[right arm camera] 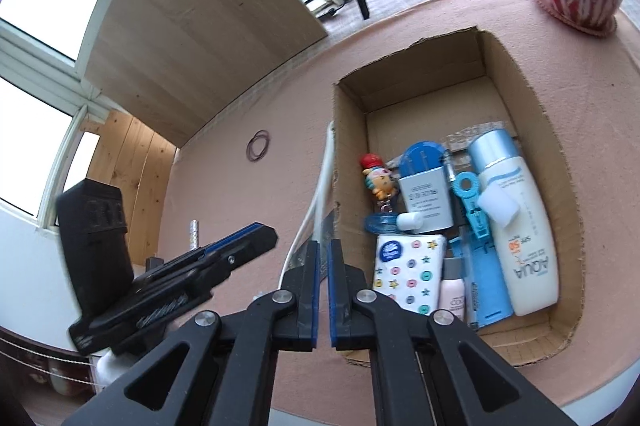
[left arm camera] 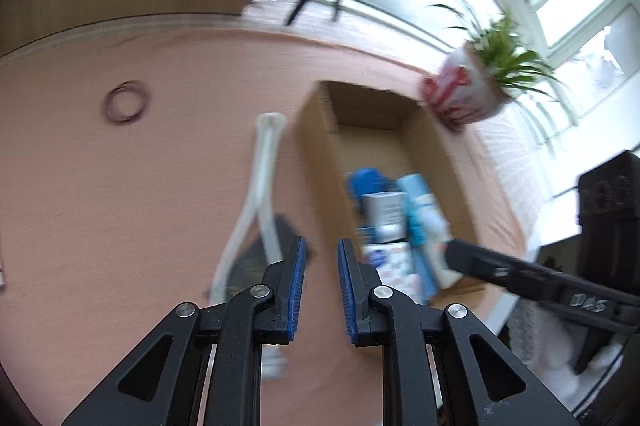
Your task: Organize objects
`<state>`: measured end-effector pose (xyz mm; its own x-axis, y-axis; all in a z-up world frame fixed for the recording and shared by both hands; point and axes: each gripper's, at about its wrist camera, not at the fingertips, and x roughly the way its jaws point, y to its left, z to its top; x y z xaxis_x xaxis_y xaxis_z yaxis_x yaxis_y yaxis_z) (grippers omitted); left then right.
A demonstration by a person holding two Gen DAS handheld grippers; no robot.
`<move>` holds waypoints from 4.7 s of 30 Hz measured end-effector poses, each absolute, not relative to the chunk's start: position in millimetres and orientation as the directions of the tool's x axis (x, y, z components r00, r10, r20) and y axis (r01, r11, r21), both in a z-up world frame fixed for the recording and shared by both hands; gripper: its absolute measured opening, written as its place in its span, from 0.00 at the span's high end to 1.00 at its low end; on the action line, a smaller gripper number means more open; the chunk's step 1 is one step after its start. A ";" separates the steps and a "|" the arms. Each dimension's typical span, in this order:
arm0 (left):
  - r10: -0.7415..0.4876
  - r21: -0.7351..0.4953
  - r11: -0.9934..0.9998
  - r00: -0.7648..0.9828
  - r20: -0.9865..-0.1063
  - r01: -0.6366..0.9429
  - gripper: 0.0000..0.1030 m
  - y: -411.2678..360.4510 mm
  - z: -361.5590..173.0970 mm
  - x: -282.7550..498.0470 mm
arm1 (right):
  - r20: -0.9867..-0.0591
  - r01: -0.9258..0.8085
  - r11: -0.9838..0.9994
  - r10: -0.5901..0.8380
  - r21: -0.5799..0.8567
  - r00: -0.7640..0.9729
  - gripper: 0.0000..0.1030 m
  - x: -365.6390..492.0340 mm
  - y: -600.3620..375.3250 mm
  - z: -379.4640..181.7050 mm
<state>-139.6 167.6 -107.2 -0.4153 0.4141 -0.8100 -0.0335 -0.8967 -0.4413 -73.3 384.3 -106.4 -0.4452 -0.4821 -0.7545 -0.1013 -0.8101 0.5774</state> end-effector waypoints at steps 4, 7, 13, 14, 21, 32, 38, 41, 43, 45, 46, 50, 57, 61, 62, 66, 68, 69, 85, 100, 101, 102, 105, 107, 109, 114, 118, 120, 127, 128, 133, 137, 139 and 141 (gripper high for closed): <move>0.384 -0.415 -0.910 -0.369 -0.846 0.006 0.77 144.2 -127.6 -139.1 | -0.762 -0.097 -0.818 -0.476 0.567 -0.439 0.83 -71.9 374.2 -112.0; 0.371 -0.397 -0.918 -0.345 -0.862 0.004 0.77 139.6 -139.9 -140.9 | -0.765 -0.099 -0.817 -0.480 0.568 -0.429 0.83 -68.5 365.9 -116.9; 0.359 -0.360 -0.932 -0.271 -0.893 -0.048 0.79 147.7 -166.3 -141.6 | -0.778 -0.102 -0.832 -0.457 0.545 -0.431 0.83 -55.7 346.9 -119.9; 0.351 -0.350 -0.935 -0.262 -0.899 -0.053 0.79 149.6 -169.7 -141.6 | -0.779 -0.104 -0.834 -0.452 0.542 -0.434 0.83 -52.9 344.2 -120.2; 0.348 -0.349 -0.936 -0.254 -0.902 -0.043 0.95 135.5 -182.3 -131.5 | -0.795 -0.103 -0.858 -0.414 0.504 -0.442 0.78 -36.7 324.3 -121.7; 0.324 -0.357 -0.932 -0.301 -0.897 0.062 0.95 73.9 -182.6 -66.1 | -0.797 -0.022 -0.875 -0.429 0.483 -0.426 0.64 -37.4 271.7 -132.4; 0.324 -0.374 -0.920 -0.317 -0.892 0.114 0.95 43.7 -185.2 -35.8 | -0.857 -0.018 -0.895 -0.420 0.445 -0.298 0.64 -51.4 238.5 -165.0; 0.319 -0.371 -0.922 -0.321 -0.892 0.114 0.95 38.2 -185.3 -27.6 | -0.861 -0.047 -0.881 -0.446 0.470 -0.245 0.64 -57.9 232.6 -185.4; 0.325 -0.378 -0.918 -0.321 -0.890 0.118 0.95 36.8 -185.5 -23.6 | -0.848 -0.064 -0.861 -0.481 0.505 -0.223 0.64 -59.4 229.4 -195.2; 0.332 -0.385 -0.916 -0.319 -0.888 0.118 0.95 35.4 -183.9 -19.4 | -0.841 -0.076 -0.848 -0.504 0.525 -0.196 0.68 -59.8 223.8 -202.9; 0.332 -0.385 -0.915 -0.319 -0.888 0.119 0.95 35.0 -183.5 -17.5 | -0.840 -0.074 -0.845 -0.509 0.529 -0.187 0.71 -59.8 221.0 -205.8; 0.337 -0.390 -0.913 -0.316 -0.887 0.123 0.95 44.6 -185.1 -25.6 | -0.849 -0.047 -0.858 -0.497 0.512 -0.176 0.85 -59.8 212.1 -208.7; 0.363 -0.422 -0.896 -0.319 -0.876 0.139 0.95 53.3 -182.2 -29.4 | -0.864 -0.001 -0.882 -0.462 0.471 -0.202 0.89 -58.4 208.0 -199.4; 0.375 -0.439 -0.888 -0.342 -0.862 0.133 0.94 53.3 -168.4 -29.1 | -0.848 -0.002 -0.872 -0.476 0.490 -0.234 0.92 -60.3 218.8 -185.9; 0.376 -0.443 -0.887 -0.351 -0.857 0.130 0.94 54.2 -163.6 -29.7 | -0.843 -0.001 -0.870 -0.479 0.494 -0.244 0.92 -60.7 221.6 -181.8; 0.373 -0.440 -0.892 -0.381 -0.846 0.106 0.94 60.8 -143.8 -35.9 | -0.830 0.006 -0.868 -0.478 0.497 -0.287 0.92 -63.0 231.9 -163.8; 0.378 -0.446 -0.890 -0.398 -0.836 0.091 0.94 66.7 -132.3 -41.8 | -0.826 0.004 -0.868 -0.473 0.496 -0.306 0.92 -64.0 239.2 -156.1; 0.381 -0.448 -0.890 -0.403 -0.832 0.084 0.94 69.7 -127.6 -44.5 | -0.823 0.001 -0.868 -0.472 0.497 -0.317 0.92 -64.4 244.4 -151.9; 0.463 -0.469 -0.878 -0.420 -0.781 -0.097 0.93 184.7 -80.3 -110.8 | -0.806 -0.112 -0.873 -0.381 0.475 -0.454 0.92 -66.9 355.3 -95.9; 0.454 -0.410 -0.891 -0.347 -0.821 -0.194 0.74 271.6 -94.7 -150.2 | -0.837 -0.231 -0.888 -0.248 0.398 -0.488 0.80 -63.2 436.4 -97.8; 0.439 -0.399 -0.898 -0.355 -0.825 -0.183 0.57 270.2 -95.1 -150.0 | -0.845 -0.239 -0.894 -0.231 0.380 -0.483 0.74 -64.3 439.2 -98.2; 0.423 -0.387 -0.906 -0.371 -0.827 -0.171 0.51 267.8 -95.2 -149.7 | -0.843 -0.245 -0.893 -0.223 0.378 -0.489 0.68 -63.6 442.4 -97.9; 0.398 -0.366 -0.917 -0.389 -0.831 -0.157 0.50 256.2 -93.8 -147.1 | -0.836 -0.245 -0.888 -0.228 0.389 -0.499 0.68 -64.6 444.7 -97.0; 0.384 -0.357 -0.923 -0.394 -0.835 -0.144 0.50 247.5 -94.0 -146.3 | -0.832 -0.243 -0.886 -0.232 0.394 -0.504 0.68 -65.0 443.6 -97.0; 0.364 -0.349 -0.930 -0.407 -0.838 -0.114 0.50 230.9 -94.5 -143.6 | -0.825 -0.239 -0.881 -0.243 0.407 -0.510 0.68 -65.3 441.2 -96.5; 0.307 -0.331 -0.943 -0.436 -0.846 -0.020 0.47 179.3 -97.4 -133.8 | -0.807 -0.211 -0.880 -0.265 0.426 -0.527 0.68 -65.9 427.4 -93.4; 0.257 -0.325 -0.943 -0.452 -0.855 0.079 0.46 130.3 -100.7 -125.0 | -0.796 -0.183 -0.880 -0.286 0.439 -0.534 0.68 -69.6 412.7 -91.3; 0.230 -0.315 -0.941 -0.456 -0.860 0.119 0.46 107.2 -102.4 -120.3 | -0.792 -0.167 -0.881 -0.295 0.442 -0.535 0.68 -73.1 403.4 -90.2; 0.159 -0.299 -0.922 -0.461 -0.873 0.247 0.45 32.7 -109.4 -97.4 | -0.794 -0.086 -0.904 -0.318 0.419 -0.517 0.63 -90.7 359.3 -85.8; 0.153 -0.296 -0.920 -0.460 -0.875 0.256 0.45 26.4 -110.2 -94.5 | -0.795 -0.070 -0.907 -0.324 0.415 -0.512 0.63 -94.4 352.1 -84.9; 0.103 -0.269 -0.908 -0.452 -0.886 0.321 0.41 -13.8 -115.9 -78.5 | -0.804 0.019 -0.927 -0.335 0.375 -0.491 0.60 -118.1 310.8 -80.5; 0.080 -0.258 -0.891 -0.430 -0.899 0.374 0.38 -46.4 -122.1 -71.4 | -0.818 0.068 -0.933 -0.344 0.354 -0.461 0.60 -142.9 284.4 -81.9; 0.063 -0.244 -0.886 -0.420 -0.905 0.393 0.38 -59.8 -125.4 -70.1 | -0.820 0.091 -0.930 -0.359 0.357 -0.445 0.60 -158.3 272.5 -85.0; 0.043 -0.229 -0.880 -0.411 -0.911 0.416 0.38 -73.1 -129.5 -69.9 | -0.832 0.096 -0.931 -0.357 0.351 -0.425 0.60 -175.2 261.3 -90.4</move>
<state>-69.9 -73.1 -129.5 -0.4110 0.0432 -0.9106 0.4158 -0.8800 -0.2294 -175.2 261.3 -90.4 -0.4251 -0.3573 -0.8317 0.0962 -0.9314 0.3510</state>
